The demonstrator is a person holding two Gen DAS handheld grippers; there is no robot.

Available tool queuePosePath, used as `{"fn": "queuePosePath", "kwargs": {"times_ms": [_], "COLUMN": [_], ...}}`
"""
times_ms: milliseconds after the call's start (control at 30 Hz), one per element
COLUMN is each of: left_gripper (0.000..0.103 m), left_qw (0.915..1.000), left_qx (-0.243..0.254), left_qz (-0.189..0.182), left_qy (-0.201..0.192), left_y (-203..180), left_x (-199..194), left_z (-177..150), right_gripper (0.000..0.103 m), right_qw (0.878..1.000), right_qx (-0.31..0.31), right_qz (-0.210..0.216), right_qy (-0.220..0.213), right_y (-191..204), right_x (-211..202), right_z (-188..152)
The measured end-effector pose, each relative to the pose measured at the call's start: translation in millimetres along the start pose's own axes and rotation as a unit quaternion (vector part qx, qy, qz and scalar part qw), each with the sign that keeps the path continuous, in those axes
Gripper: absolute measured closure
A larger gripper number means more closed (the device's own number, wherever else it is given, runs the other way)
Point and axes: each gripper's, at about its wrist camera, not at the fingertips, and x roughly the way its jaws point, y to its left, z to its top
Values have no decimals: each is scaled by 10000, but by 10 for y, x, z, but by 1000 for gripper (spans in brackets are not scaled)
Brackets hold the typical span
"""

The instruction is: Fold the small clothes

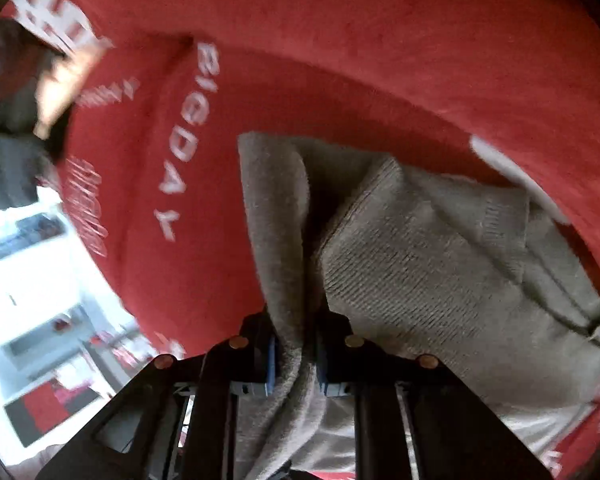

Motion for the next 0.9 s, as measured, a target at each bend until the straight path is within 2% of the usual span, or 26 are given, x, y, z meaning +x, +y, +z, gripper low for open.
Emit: {"fn": "queuePosePath", "kwargs": {"times_ms": [133,233,300,433,567,700,800,900], "left_gripper": [93,93,93,92,92,92,92,93], "left_qw": [9988,9963,9940,9863,9776,9674,9625,9617], "left_qx": [386,634,789,1221,1622,2155,2398,2431], "left_qz": [-129,-279,-375,-609,-901,-1054,-1155,-1257], "left_qy": [-270,-504,-651,-931,-993,-818,-520,-124], "left_y": [-214,-417,-564,-1026,-1555,-2172,-2575,-2881], "left_x": [-247,-451,-578,-781,-783,-525,-212,87], "left_z": [131,263,362,576,714,703,622,504], "right_gripper": [87,87,87,87,87,87,87,87], "right_qw": [9939,9813,9703,9403,9140,9002,8918,8909], "right_qx": [102,224,292,412,659,1047,1545,2149], "right_qz": [867,1478,1788,2317,2557,2521,2411,2189], "right_qy": [-666,-1213,-1600,-2458,-3080,-3393,-3503,-3350], "right_y": [-197,-380,-521,-903,-1407,-1944,-2497,-3036], "right_x": [-394,-743,-964,-1424,-1741,-1759,-1606,-1246], "right_z": [-327,-653,-909,-1529,-2145,-2589,-2860,-2957]}}
